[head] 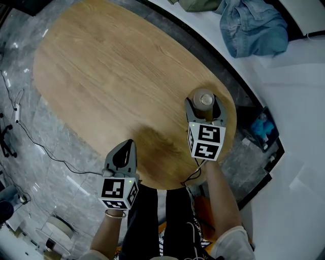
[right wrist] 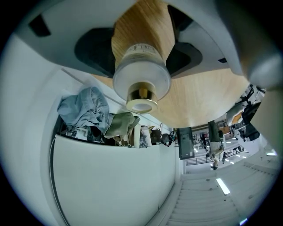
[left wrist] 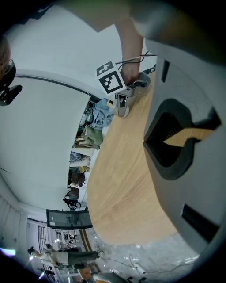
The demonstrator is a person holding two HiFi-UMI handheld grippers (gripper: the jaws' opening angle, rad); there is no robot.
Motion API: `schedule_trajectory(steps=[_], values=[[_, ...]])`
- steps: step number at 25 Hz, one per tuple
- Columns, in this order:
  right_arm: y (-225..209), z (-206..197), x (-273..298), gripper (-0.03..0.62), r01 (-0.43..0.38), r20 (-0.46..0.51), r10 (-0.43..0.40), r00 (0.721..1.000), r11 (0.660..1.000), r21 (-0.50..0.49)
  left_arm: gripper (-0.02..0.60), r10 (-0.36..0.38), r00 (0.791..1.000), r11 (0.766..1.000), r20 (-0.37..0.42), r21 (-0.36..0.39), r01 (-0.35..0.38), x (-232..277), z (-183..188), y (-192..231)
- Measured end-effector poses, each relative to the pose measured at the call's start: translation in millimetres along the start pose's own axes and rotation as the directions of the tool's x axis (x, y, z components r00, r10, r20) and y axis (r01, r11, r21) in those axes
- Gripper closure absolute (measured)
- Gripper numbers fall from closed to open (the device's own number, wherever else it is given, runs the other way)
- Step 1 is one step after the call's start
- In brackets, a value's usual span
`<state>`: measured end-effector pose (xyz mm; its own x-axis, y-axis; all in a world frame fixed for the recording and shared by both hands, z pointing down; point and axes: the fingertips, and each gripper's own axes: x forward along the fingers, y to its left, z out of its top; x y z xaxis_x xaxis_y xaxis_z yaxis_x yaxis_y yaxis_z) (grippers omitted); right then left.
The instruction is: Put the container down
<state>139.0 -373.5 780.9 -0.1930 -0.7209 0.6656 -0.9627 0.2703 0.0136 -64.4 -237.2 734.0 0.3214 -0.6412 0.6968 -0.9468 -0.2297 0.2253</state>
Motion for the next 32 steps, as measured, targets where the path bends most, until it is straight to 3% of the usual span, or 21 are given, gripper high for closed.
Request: schedule_trajectory(steps=[14, 21, 25, 29, 31, 32], values=[[10.4, -1.2, -47.8, 0.252, 0.024, 0.028, -0.026, 0.999, 0.997, 0.069, 0.574, 0.003, 1.0, 1.0, 0.004, -0.007, -0.003, -28.1, -11.9, 1.0], [19.9, 16.4, -125.8, 0.255, 0.011, 0.04, -0.019, 0.999, 0.981, 0.192, 0.574, -0.009, 0.999, 1.0, 0.039, 0.015, 0.009, -71.4, 27.7, -14.5], [14.0, 51.6, -184.9, 0.261, 0.031, 0.106, -0.059, 0.993, 0.969, 0.245, 0.574, -0.041, 0.994, 0.998, 0.1, 0.044, 0.037, -101.2, 71.6, -32.1], [11.7, 85.5, -250.5, 0.402, 0.074, 0.147, -0.111, 0.983, 0.969, 0.238, 0.574, -0.073, 0.986, 0.996, 0.151, 0.064, 0.064, -139.8, 110.2, -52.4], [17.0, 97.8, -284.9, 0.42, 0.085, 0.156, -0.125, 0.98, 0.967, 0.238, 0.574, -0.09, 0.983, 0.995, 0.159, 0.06, 0.081, -162.9, 122.3, -60.8], [19.0, 104.8, -301.7, 0.461, 0.098, 0.165, -0.141, 0.976, 0.965, 0.241, 0.574, -0.097, 0.982, 0.994, 0.162, 0.06, 0.088, -174.1, 127.7, -63.7]])
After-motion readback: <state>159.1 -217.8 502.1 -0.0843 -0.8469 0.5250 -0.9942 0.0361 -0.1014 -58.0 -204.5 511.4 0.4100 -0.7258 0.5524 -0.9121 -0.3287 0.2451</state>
